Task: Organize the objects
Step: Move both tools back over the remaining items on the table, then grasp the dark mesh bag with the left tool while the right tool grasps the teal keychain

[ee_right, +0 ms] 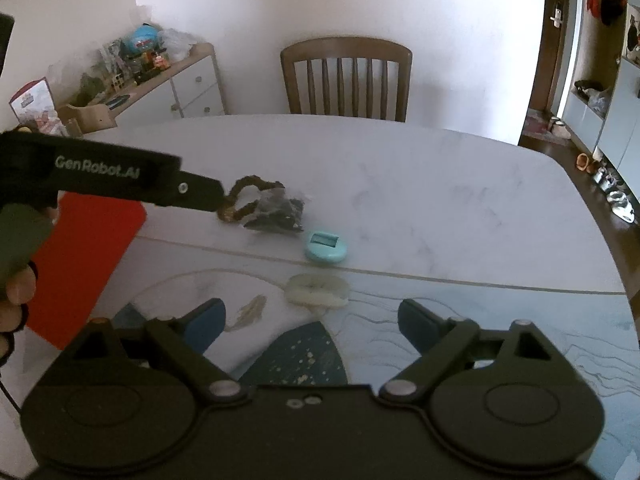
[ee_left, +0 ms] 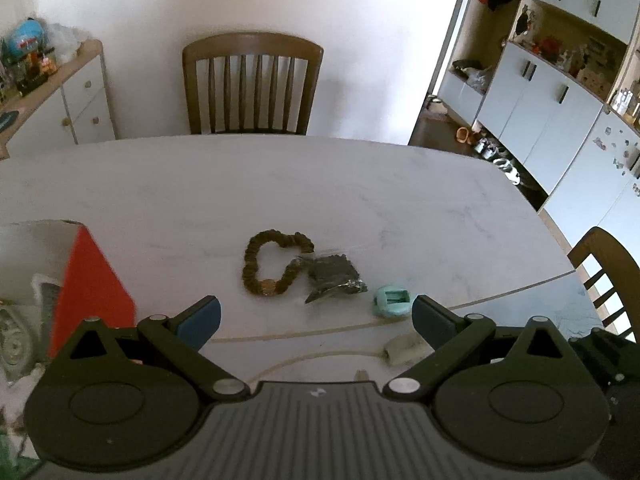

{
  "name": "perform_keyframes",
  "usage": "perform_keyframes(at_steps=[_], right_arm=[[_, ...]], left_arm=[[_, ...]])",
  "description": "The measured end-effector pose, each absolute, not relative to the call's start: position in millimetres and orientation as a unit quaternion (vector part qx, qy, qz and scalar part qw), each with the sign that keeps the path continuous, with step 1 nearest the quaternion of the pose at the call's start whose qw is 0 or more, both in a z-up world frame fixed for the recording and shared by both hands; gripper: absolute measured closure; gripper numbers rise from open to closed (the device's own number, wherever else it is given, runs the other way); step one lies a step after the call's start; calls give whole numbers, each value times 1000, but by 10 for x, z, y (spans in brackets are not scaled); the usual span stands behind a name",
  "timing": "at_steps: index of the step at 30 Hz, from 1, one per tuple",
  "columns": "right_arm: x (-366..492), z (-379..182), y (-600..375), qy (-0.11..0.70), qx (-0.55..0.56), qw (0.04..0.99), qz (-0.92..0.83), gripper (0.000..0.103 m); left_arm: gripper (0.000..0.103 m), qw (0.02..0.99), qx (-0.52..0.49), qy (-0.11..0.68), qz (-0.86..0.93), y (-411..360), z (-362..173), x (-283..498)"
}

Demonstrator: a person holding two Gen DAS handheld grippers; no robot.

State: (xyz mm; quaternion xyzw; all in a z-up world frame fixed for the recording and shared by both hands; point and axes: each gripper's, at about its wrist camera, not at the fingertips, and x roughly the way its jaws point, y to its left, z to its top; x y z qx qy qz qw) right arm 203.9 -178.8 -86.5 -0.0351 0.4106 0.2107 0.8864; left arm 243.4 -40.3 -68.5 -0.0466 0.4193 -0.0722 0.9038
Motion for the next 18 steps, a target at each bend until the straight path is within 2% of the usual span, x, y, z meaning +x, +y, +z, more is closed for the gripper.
perform_keyframes(at_steps=[18], right_arm=[[2361,-1257,-1634,434,-29,878,203,26]], left_arm=[[1,894,-57,438,-67,-595,-1166,2935]])
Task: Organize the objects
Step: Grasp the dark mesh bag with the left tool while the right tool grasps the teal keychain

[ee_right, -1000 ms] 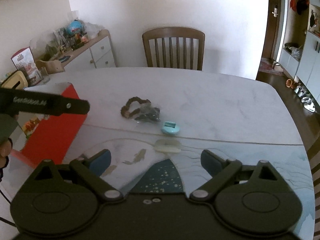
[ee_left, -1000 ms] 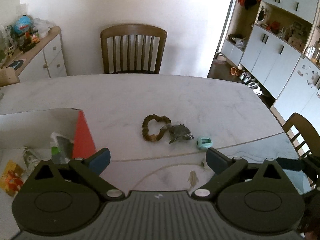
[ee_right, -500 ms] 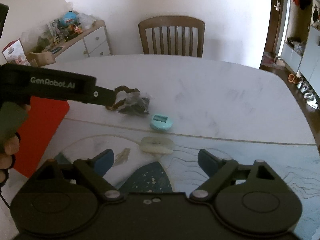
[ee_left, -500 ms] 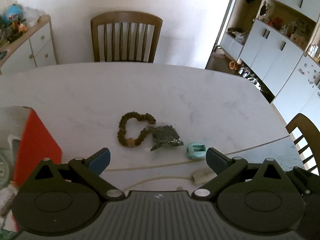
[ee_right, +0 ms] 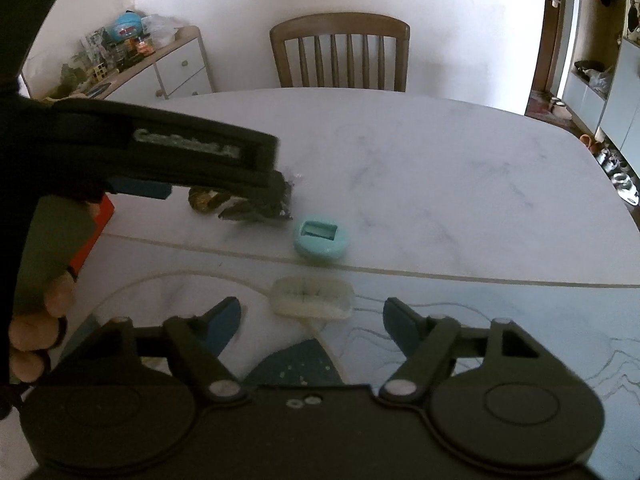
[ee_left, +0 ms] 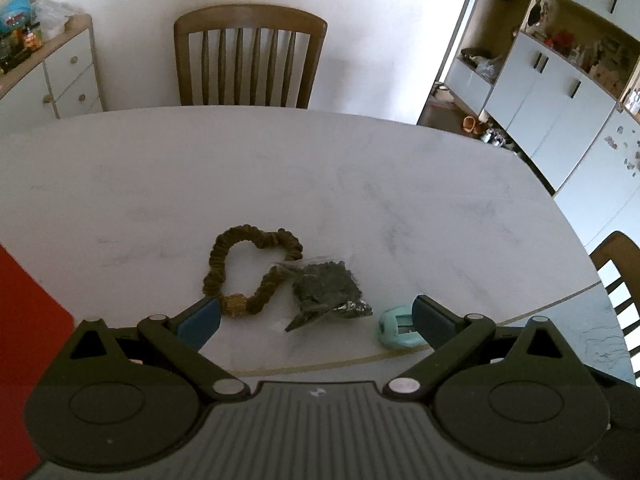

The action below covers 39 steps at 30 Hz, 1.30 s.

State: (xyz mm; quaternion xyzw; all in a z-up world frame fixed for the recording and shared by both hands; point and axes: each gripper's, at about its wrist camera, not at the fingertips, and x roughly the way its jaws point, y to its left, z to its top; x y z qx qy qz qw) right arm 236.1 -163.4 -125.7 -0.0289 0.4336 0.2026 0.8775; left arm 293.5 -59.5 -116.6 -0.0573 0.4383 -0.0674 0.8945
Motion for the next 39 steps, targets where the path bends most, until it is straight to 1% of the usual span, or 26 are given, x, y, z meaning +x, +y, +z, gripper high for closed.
perform_keyframes(at_steps=[7,9,11,12,13,14,17,18,20,26,31,34,39], right_arm=[[2398,-1323,-1580,433,-32,879,199,31],[2407,-1333,-1558,432,-36,879,198,32],[2402,-1345,-1535,432,-38,879,198,35],[2403,-1349,-1528,433,-38,879,197,37],[2404,-1351,-1522,433,-39,879,197,39],[2400,-1355,-1514,434,-40,878,198,40],[2397,-1366,-1484,432,-49,879,196,45],[2391,-1366,-1475,431,-54,880,195,47],[2392,-1357,-1466,429,-59,881,192,52],[2365,-1363,-1469,427,-62,882,187,53],[2339,-1324,-1540,426,-56,884,185,54],[2307,-1294,-1577,427,-50,884,184,54],[2259,-1205,-1644,428,-40,884,182,54]], left_arm=[[2,896,-56,436,-60,-615,-1273,3010],[6,897,-55,434,-64,-631,-1288,3017],[17,896,-51,436,-70,-658,-1307,3009],[18,897,-46,433,-72,-680,-1303,3007],[23,897,-42,434,-75,-697,-1307,3011],[29,895,-43,437,-77,-709,-1314,3015],[42,893,-44,441,-75,-716,-1334,3040],[43,894,-44,440,-75,-717,-1339,3037],[52,896,-40,436,-76,-728,-1335,3022],[65,897,-34,432,-85,-750,-1299,2981],[67,901,-37,423,-93,-720,-1219,2908],[70,903,-28,416,-100,-720,-1156,2849],[71,904,-34,414,-107,-672,-1054,2766]])
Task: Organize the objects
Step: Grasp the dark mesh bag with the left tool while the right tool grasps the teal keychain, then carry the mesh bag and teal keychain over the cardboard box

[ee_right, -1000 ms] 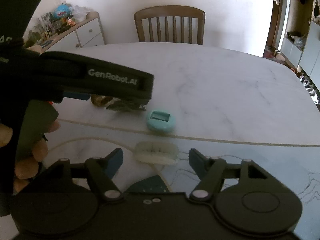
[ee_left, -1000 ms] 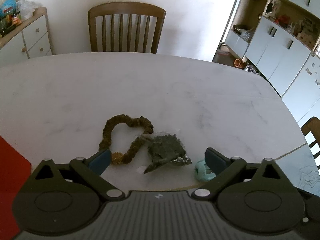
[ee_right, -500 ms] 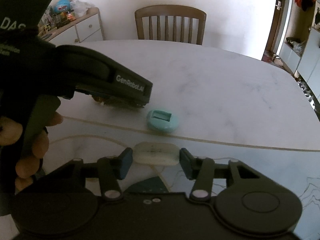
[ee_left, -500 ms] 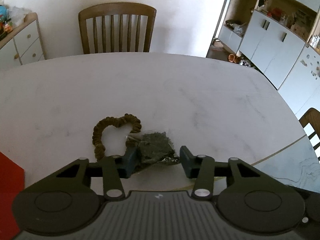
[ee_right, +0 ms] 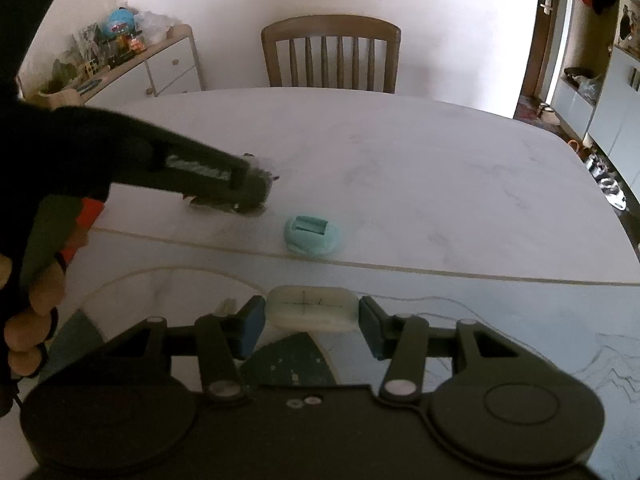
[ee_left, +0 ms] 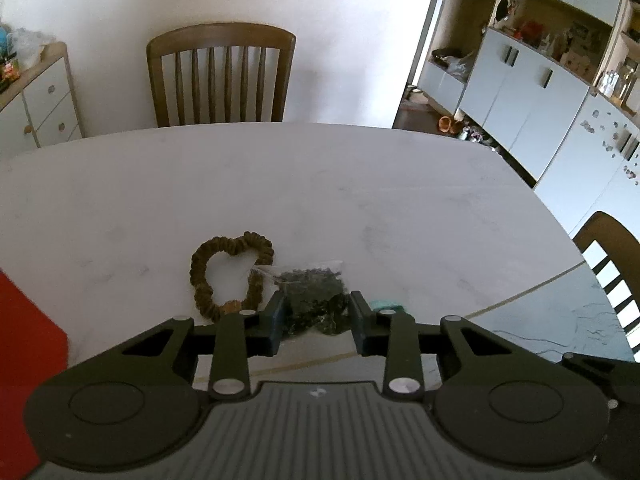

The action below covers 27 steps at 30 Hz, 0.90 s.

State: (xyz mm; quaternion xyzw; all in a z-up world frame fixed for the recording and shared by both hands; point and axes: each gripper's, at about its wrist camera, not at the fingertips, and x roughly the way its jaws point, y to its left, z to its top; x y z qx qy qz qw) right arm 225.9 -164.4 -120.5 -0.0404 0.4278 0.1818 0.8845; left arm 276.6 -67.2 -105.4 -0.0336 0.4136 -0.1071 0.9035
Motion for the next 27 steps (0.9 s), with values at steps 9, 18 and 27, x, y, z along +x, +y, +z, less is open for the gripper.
perform_keyframes(at_steps=[9,18,27], right_arm=[[2119,-932,-1795,424,-23,887,180,54],[1899,-572,-1735,403,-23,893,199,53],[1692,-227,-1528,378,-28,897,226,53]], left_arm=[[71,903,-40,414,-109,-543,-831,2533],[71,905,-51,408,-109,-322,-559,2237],[71,912,-62,392,-101,4,-298,1913]])
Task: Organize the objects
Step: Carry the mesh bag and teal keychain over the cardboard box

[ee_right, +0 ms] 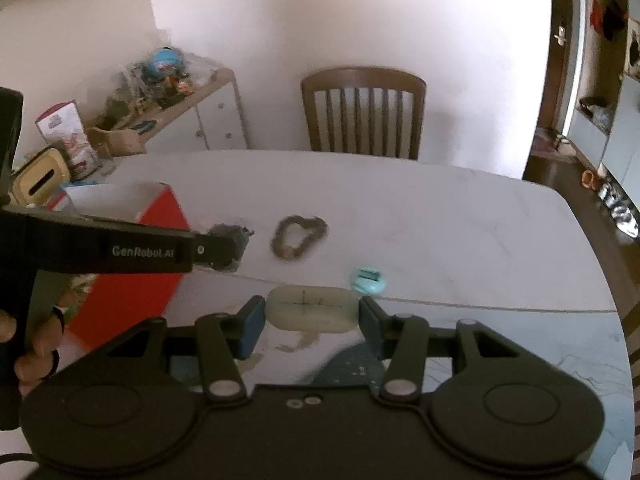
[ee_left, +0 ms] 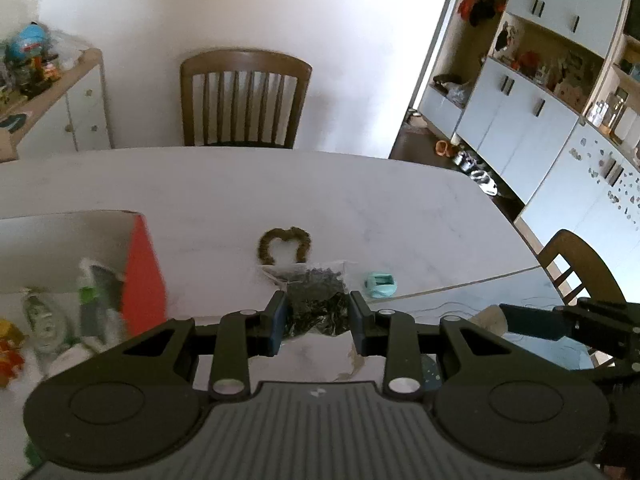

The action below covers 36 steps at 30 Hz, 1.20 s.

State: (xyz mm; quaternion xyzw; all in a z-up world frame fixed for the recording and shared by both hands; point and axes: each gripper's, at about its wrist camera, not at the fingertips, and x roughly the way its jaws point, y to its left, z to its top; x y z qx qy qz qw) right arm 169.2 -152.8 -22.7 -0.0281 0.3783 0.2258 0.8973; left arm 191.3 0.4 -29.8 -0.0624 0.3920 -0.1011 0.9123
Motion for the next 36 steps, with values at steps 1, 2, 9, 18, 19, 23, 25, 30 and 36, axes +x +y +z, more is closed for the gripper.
perform_keyframes(at_steps=[1,2,9,18,19,23,25,30,36], right_arm=[[1673,-198,-1490,375,-30,898,229,53],[1653,-171,-1442,373,-31,898,232,53],[1531,-8,-1110,360,-42,897,252,53],[1366,88,-604,347,-55,893,282,53],[1352,90,-540,346,-56,892,285,53],[1310,92,-296,343,-64,890,295,53],[1295,75,-176,344,-68,888,299,53],[1268,26,108,347,-78,883,307,53],[1263,-49,446,351,-92,876,318,53]], left_arm=[[71,913,-63,391,-98,56,-272,1877],[71,913,-64,390,-96,99,-253,1848],[71,919,-72,379,-77,508,-99,1609],[71,923,-80,374,-35,1148,2,1327],[71,923,-79,375,-30,1226,4,1305],[71,923,-76,377,-11,1507,-2,1230],[71,923,-75,378,-2,1641,-5,1208],[71,923,-69,379,15,1934,-44,1206],[71,922,-60,383,24,2182,-108,1281]])
